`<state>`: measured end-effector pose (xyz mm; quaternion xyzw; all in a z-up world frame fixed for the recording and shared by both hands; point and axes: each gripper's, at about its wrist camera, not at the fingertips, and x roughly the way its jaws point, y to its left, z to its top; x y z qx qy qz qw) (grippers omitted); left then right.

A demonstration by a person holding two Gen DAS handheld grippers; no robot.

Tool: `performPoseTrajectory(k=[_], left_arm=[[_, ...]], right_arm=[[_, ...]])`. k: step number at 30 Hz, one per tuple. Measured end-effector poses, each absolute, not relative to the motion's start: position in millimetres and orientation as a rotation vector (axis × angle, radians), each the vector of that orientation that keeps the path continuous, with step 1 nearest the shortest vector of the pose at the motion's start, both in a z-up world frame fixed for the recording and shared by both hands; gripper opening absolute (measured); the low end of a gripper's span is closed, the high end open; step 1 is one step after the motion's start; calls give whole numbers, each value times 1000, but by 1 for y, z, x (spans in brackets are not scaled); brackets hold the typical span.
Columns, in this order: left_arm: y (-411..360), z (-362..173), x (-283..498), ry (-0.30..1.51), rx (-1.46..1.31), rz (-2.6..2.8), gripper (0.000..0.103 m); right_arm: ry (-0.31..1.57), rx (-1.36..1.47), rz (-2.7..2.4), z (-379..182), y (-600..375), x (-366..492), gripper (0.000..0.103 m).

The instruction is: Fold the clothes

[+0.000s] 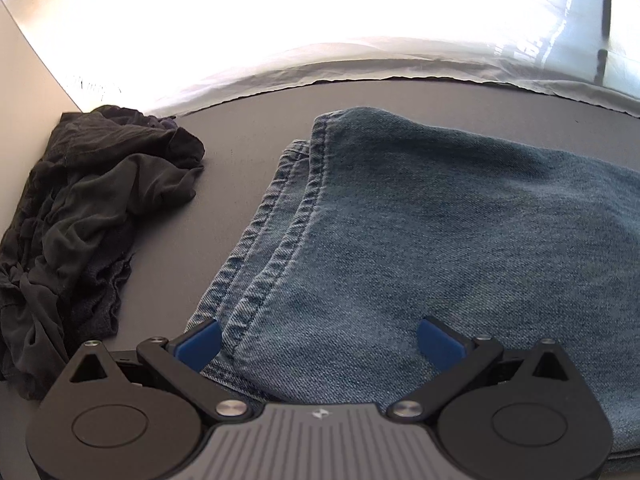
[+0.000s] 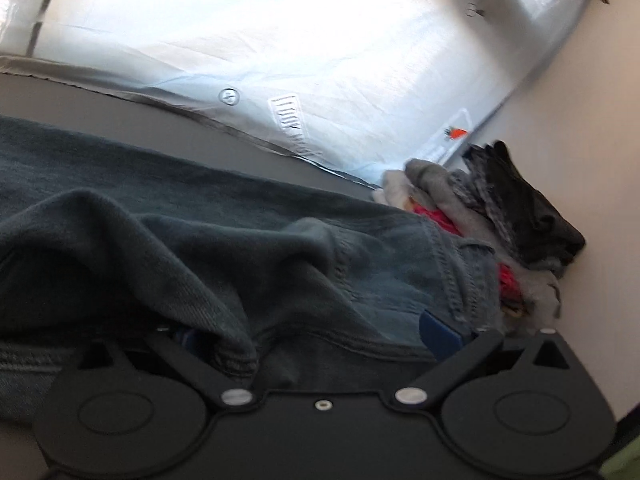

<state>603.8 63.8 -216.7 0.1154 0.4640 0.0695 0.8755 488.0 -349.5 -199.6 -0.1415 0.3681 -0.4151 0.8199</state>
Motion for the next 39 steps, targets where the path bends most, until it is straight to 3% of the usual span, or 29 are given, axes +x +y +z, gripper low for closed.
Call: performPoseTrajectory(k=[5,16,21,27,32,39], left_arm=[[74,-217,606,991,153,146,103],[108,-217,601,1049,-94,129,103],[107,-214,590,1007,-69,101,99],[98,-205,592,1011,-59,90,73],[84,-201,591,977,32,75,28],[89,-203,590,959,14,82,27]], right_arm=[[818,-242,-884,-216,-341,429,103],[722,-235,-996,-236,-320,422,103],[722,-272,-1007,-237,-317,424,103],[732,-387,-1037,-243,-304,433,103],[732,-384,-1037,-242,-304,433,103],[732,-382,-1037,-242,-305,432,103]])
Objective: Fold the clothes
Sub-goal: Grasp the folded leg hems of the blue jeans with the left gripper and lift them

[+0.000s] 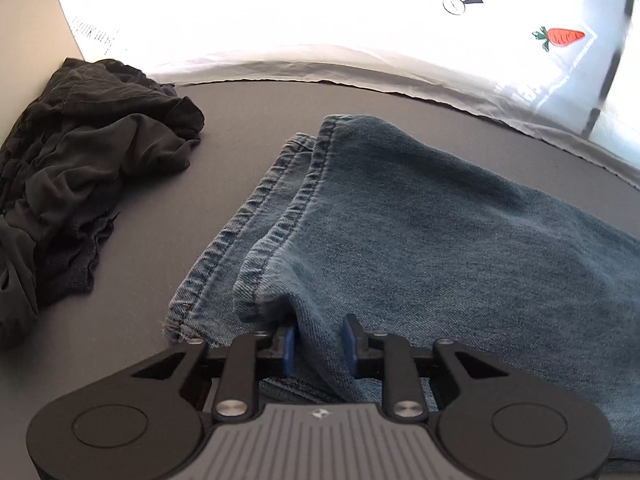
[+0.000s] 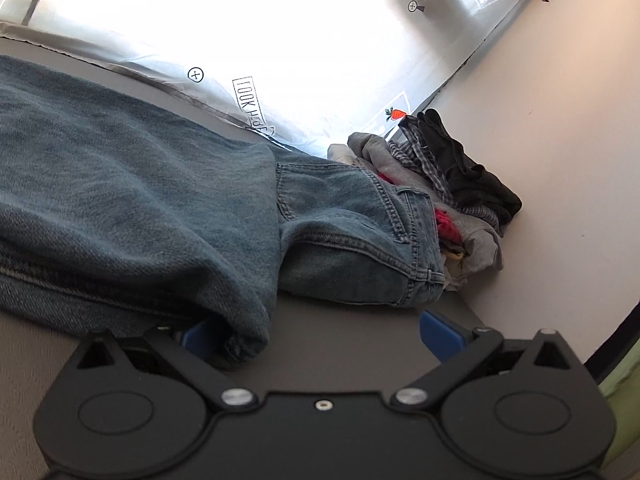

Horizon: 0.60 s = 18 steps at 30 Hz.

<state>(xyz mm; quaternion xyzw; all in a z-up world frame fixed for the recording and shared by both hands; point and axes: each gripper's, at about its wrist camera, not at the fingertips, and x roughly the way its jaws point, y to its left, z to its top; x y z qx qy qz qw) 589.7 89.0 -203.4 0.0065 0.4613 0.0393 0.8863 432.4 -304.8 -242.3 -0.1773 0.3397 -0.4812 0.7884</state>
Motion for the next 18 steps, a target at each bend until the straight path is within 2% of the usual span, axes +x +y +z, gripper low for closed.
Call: performPoseTrajectory(k=[1,3,4,13,16,18], left_arm=[[92,-204,589,955,0,81,25],[96,-201,588,929,-22,91,6],[99,-199,587,912,-32,98,4],[117,-151,594,727,-1,213,3],[135,-150,596,745,21,267,3],[150,-161,599,818,-23,260,7]], right_arm=[[732,-382,-1037,-243,-305,433,103],[732,-383,-1036,-243,-305,433,103],[732,-382,-1036,-243,-305,433,103],[828,-417,-932,-230,-295,442,103],[831,-360,-809,-221,-282,439,103],[825,-375,-802,-223,-273,438,103]])
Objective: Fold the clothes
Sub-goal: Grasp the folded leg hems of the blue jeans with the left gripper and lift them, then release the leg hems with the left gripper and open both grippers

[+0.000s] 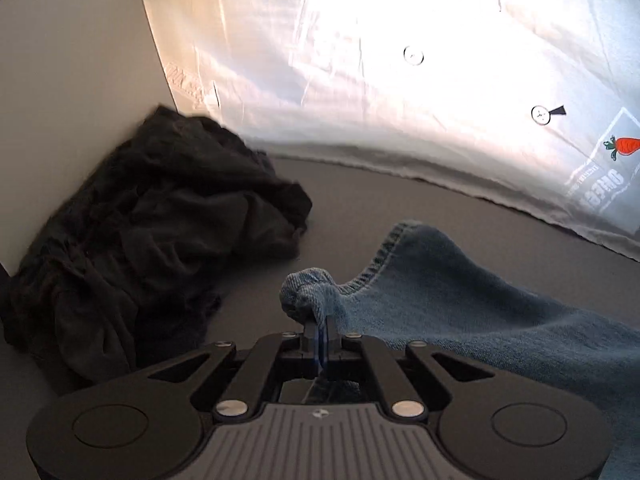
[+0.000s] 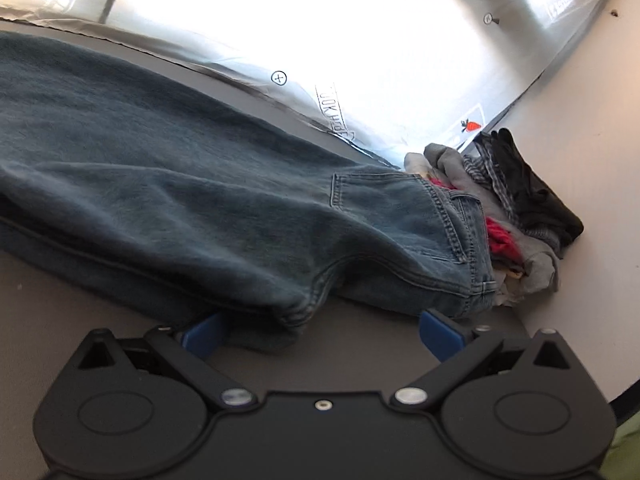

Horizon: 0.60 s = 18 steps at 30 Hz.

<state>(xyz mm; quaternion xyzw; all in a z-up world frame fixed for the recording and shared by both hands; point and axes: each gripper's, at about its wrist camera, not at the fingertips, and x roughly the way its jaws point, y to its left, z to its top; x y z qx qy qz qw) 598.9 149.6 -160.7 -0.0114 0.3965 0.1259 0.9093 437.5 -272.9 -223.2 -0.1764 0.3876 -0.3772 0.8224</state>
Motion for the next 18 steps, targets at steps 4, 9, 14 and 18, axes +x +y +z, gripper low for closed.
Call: performPoseTrajectory(k=[4,9,14,18], left_arm=[[158,-189,592,924,10,357,23],[162,-182,575,925,-85,364,43],[129,-172,562,892,-52,265,67],[94,-175,553,909,-20,160,72]], right_arm=[[812,-403,-812,-227,-269,438,103],[811,-313,-803,-220,-281,435,103],[860,-77,-748,-207,-308,431,103],[816,303,-686,-193,-349,406,103]])
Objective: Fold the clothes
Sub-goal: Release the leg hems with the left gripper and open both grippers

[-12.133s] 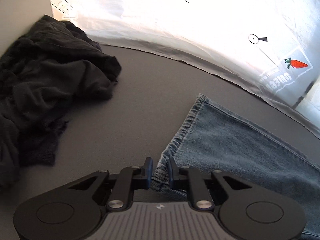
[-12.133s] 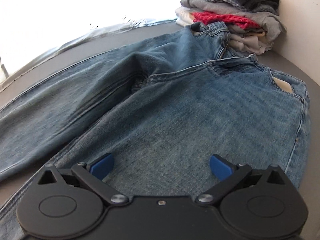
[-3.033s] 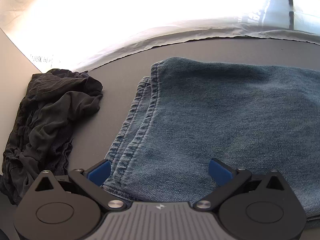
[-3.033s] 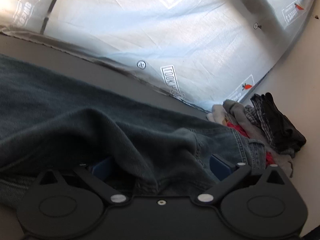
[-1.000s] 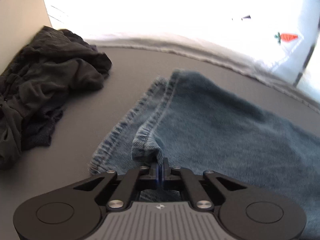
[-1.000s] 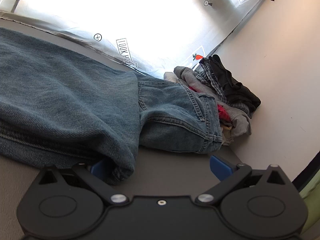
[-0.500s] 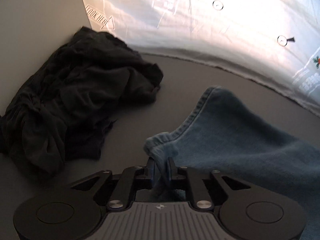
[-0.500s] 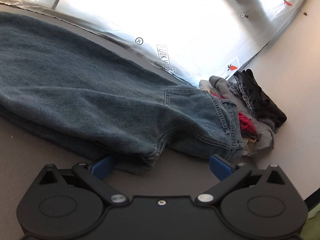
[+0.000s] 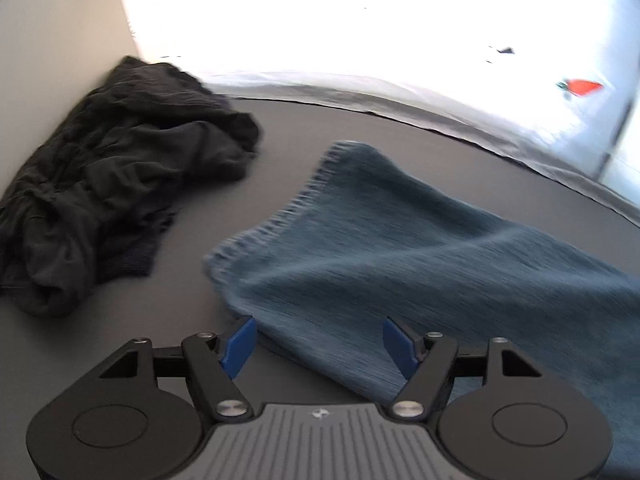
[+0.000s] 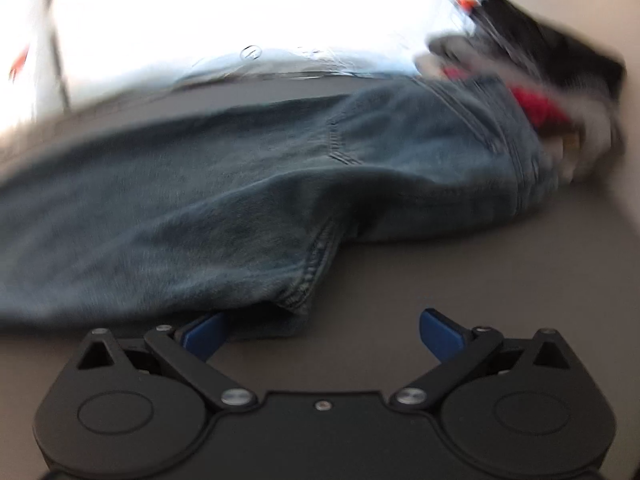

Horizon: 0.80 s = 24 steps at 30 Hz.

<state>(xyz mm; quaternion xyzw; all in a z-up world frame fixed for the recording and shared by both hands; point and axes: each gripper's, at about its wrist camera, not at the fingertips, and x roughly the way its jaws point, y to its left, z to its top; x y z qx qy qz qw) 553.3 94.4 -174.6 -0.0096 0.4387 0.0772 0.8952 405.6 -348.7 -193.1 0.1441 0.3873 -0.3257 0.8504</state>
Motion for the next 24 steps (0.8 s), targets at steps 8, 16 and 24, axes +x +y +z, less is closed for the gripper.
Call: performPoseTrajectory(k=[8,16,24], left_arm=[[42,-182,538,957,15,17,72],[19,-178,536,979,72,-17,72],[19,-170,535,989,24,1,72]], right_arm=[[470,844,-744,-179,-425,335,103],[289,1041,-937,-207,-528,326,98],[238,1031,-886,-189,-561,344,22]])
